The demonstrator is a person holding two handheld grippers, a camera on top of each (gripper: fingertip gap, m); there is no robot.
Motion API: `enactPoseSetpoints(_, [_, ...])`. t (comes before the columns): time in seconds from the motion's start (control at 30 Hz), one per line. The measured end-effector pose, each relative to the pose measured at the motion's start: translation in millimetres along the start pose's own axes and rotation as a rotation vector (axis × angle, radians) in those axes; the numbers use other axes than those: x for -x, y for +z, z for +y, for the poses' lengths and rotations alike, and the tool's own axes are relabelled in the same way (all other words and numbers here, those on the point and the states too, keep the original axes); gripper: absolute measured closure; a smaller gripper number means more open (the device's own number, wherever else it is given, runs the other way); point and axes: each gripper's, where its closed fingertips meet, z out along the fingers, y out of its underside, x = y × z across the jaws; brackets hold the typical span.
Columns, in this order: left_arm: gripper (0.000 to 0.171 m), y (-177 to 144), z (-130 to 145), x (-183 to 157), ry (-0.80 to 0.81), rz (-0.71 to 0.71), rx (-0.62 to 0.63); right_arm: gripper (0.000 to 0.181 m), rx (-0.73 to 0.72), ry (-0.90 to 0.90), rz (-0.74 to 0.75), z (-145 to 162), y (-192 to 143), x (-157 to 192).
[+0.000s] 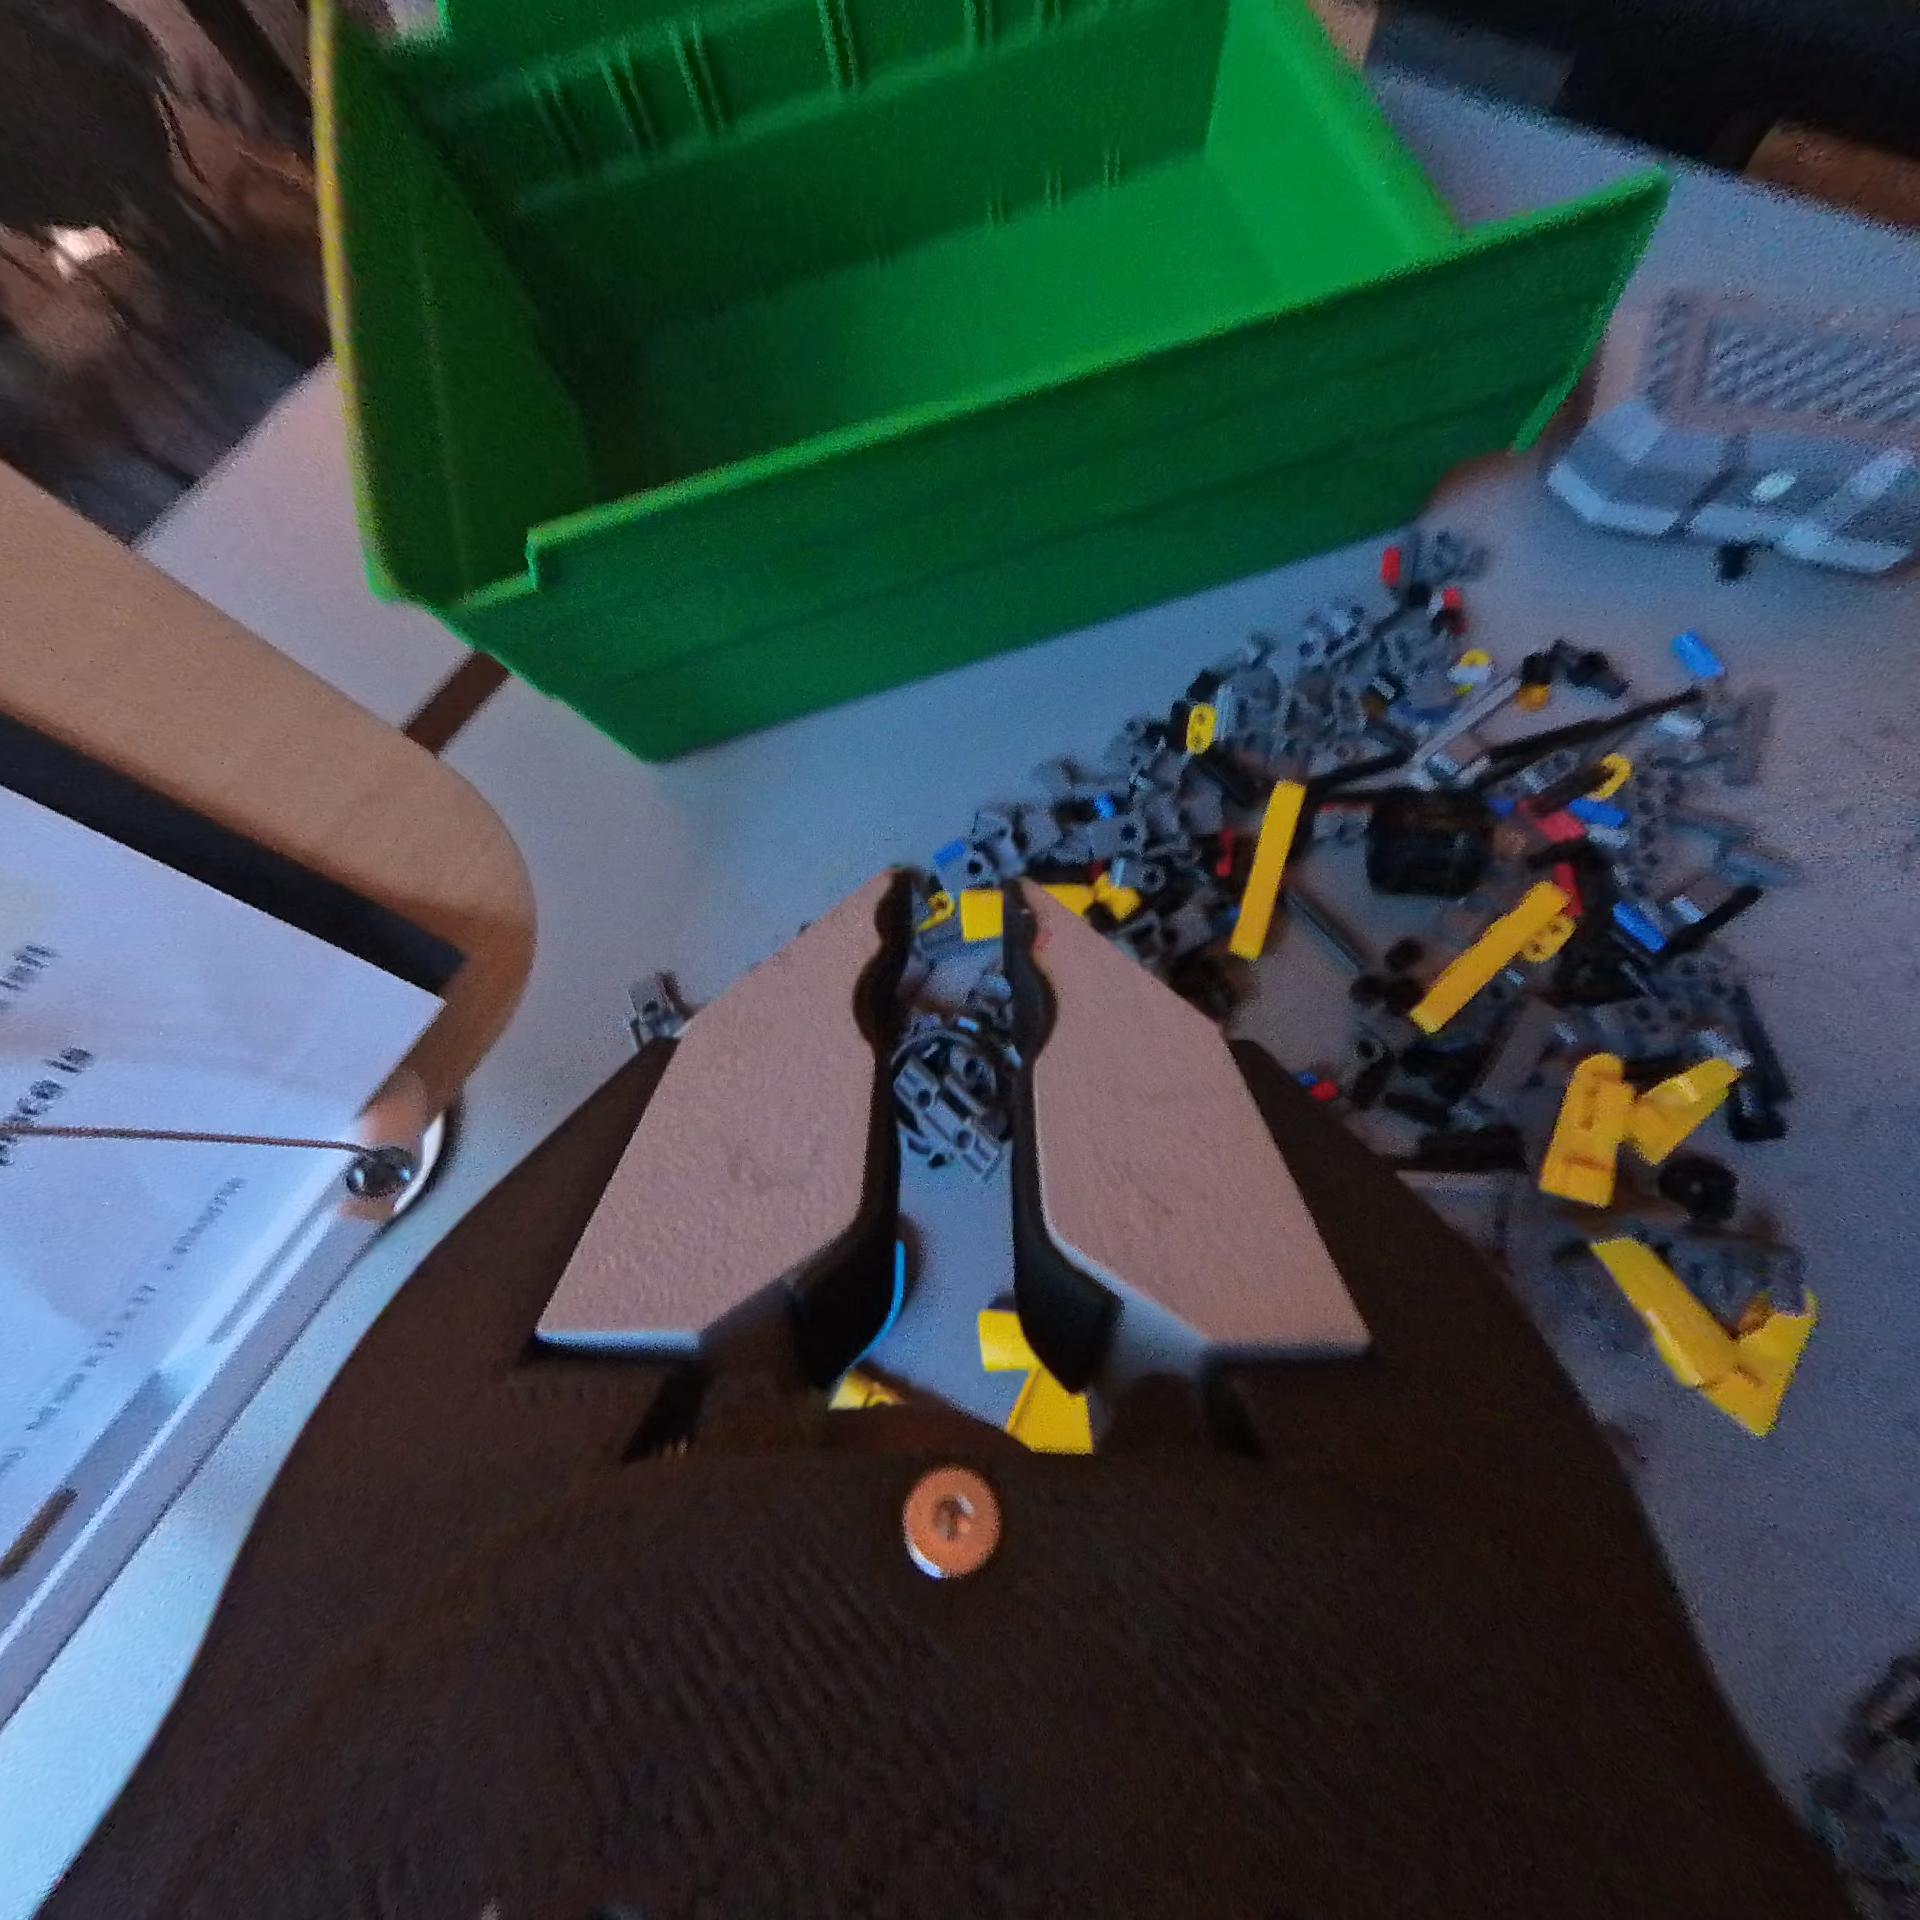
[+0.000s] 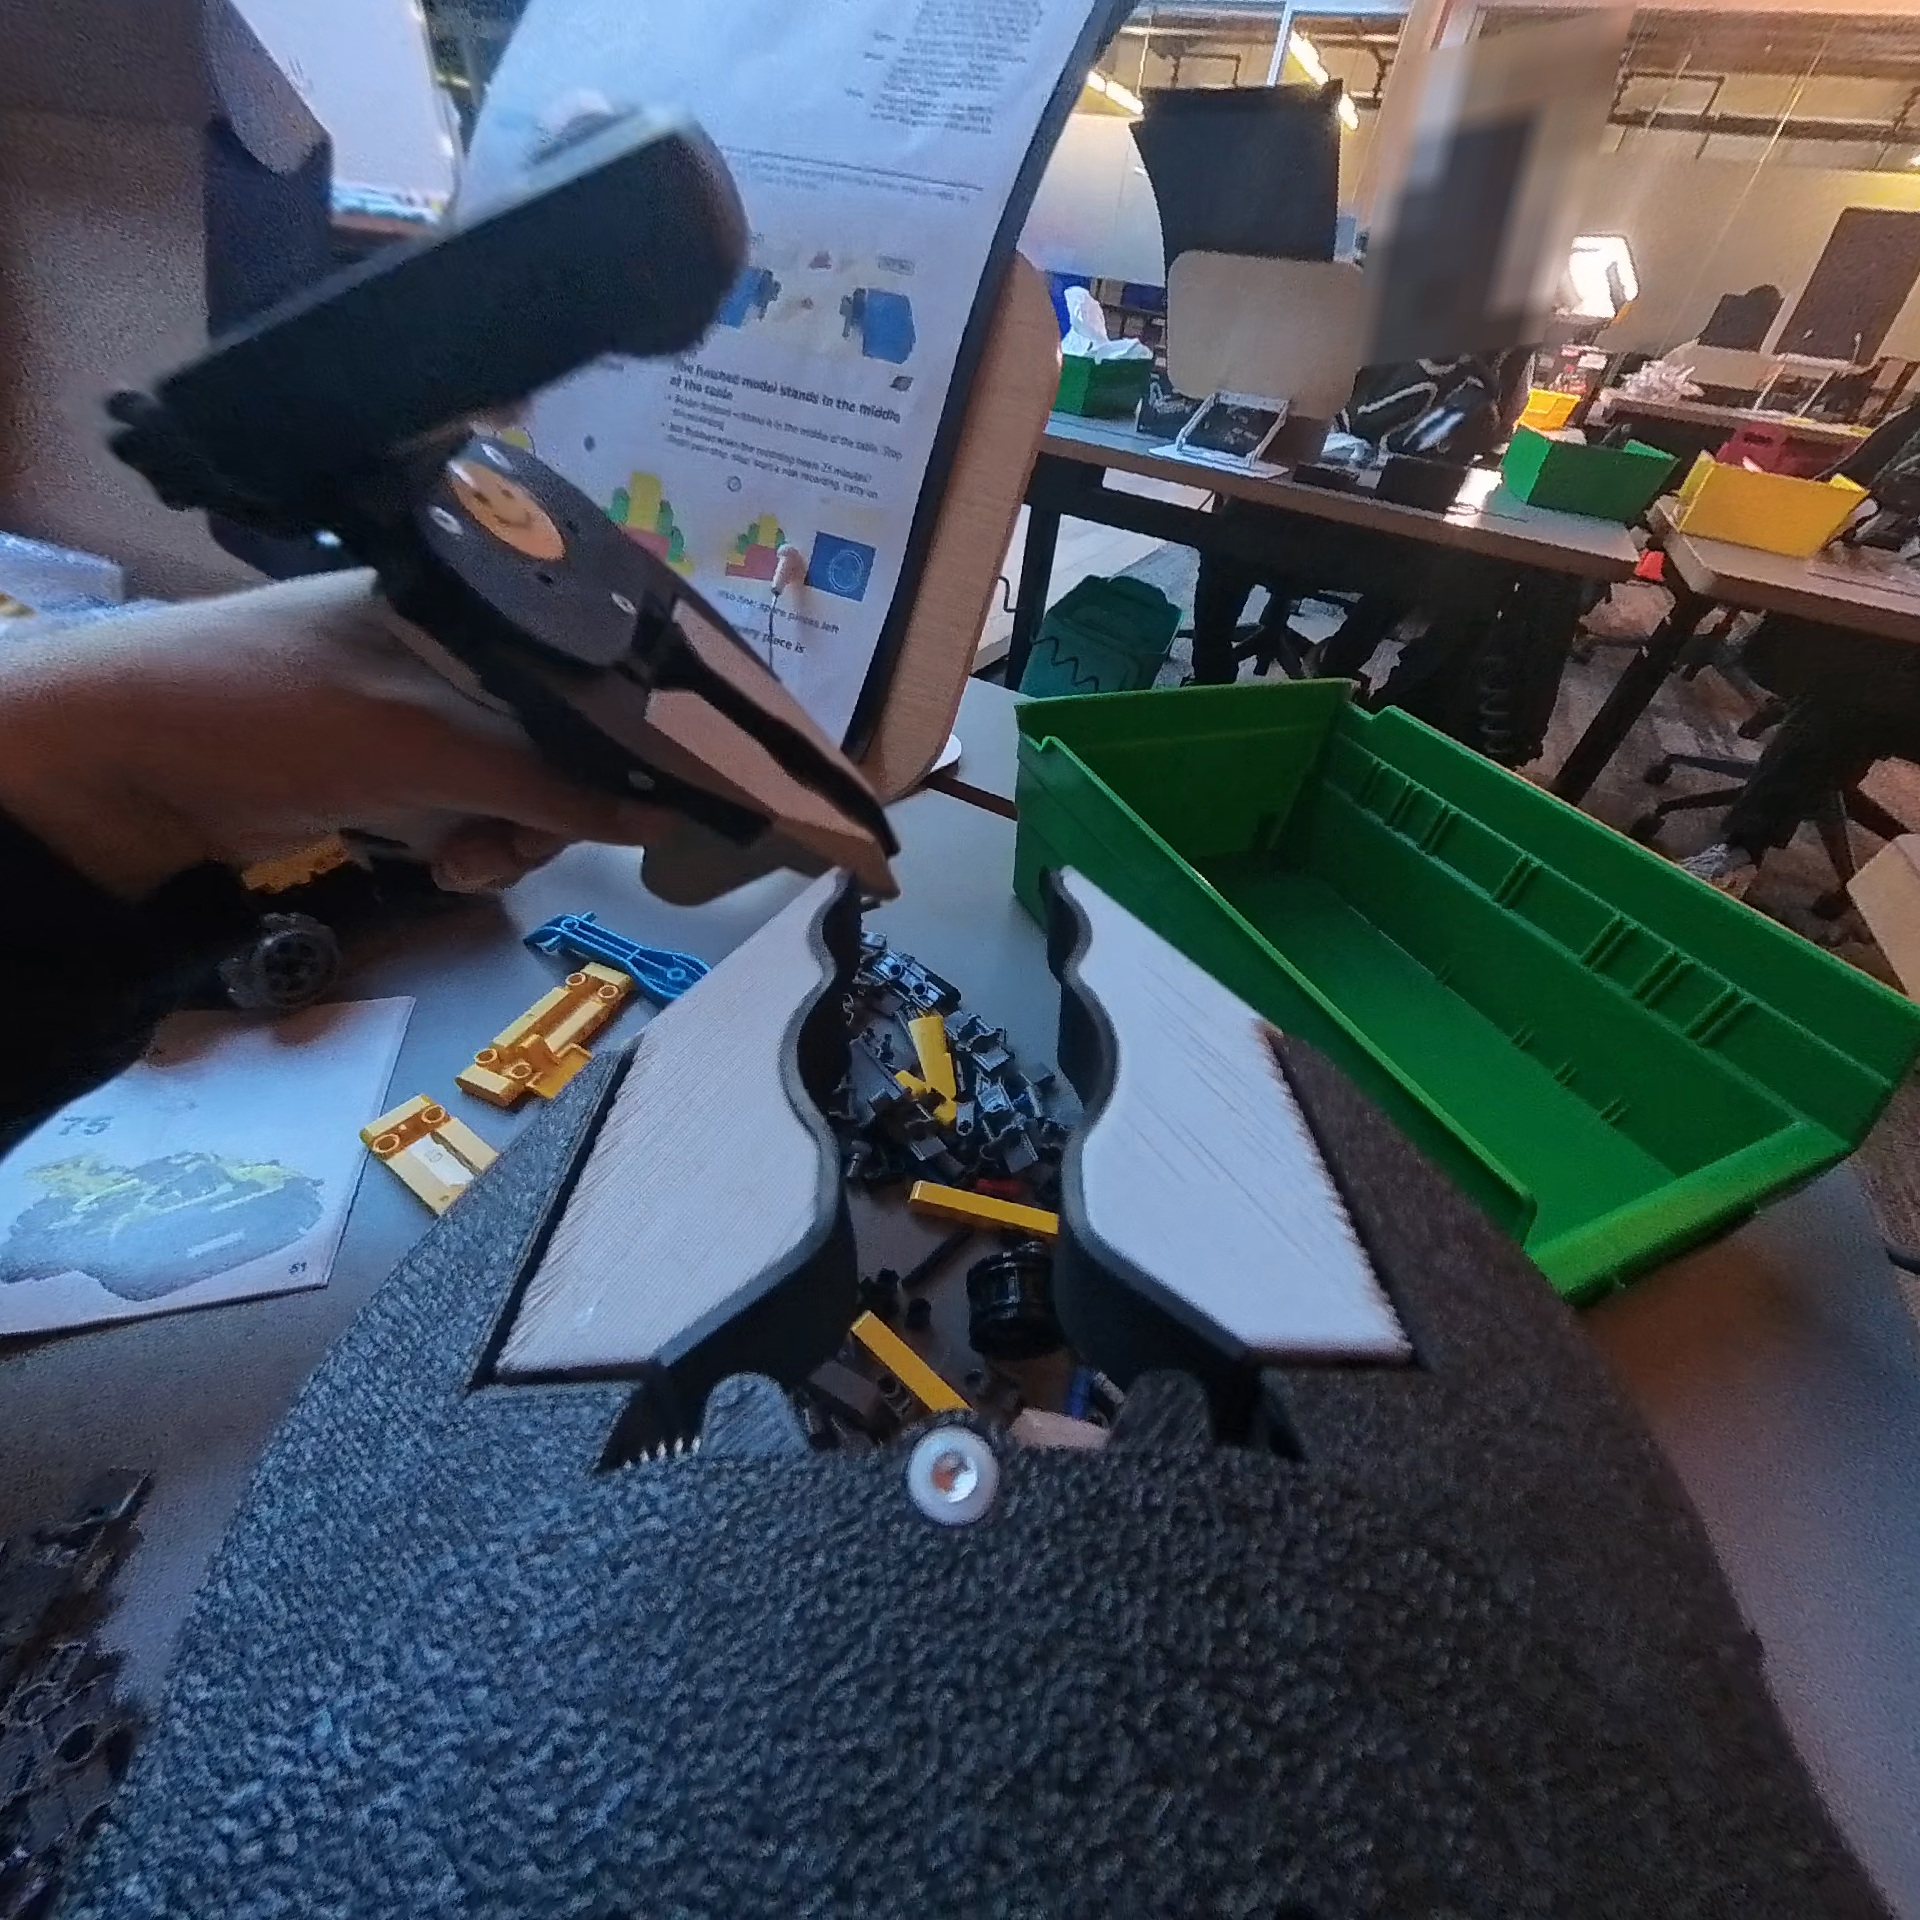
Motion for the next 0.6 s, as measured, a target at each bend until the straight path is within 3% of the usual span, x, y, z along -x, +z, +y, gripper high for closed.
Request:
enactPoseSetpoints(0.17, [0.155, 9, 31, 2, -0.015, 0.021, 0.154, 0.147, -0.009, 0.004, -0.011, -1, 0, 4])
enactPoseSetpoints(0.27, [0.151, 5, 36, -2, -0.033, 0.038, 0.191, 0.146, -0.008, 0.000, -0.013, -1, 1, 5])
enactPoseSetpoints(0.6, [0.143, 3, 74, -4, 0.113, 0.029, 0.379, 0.147, 0.000, 0.018, -0.023, 3, 4, 5])
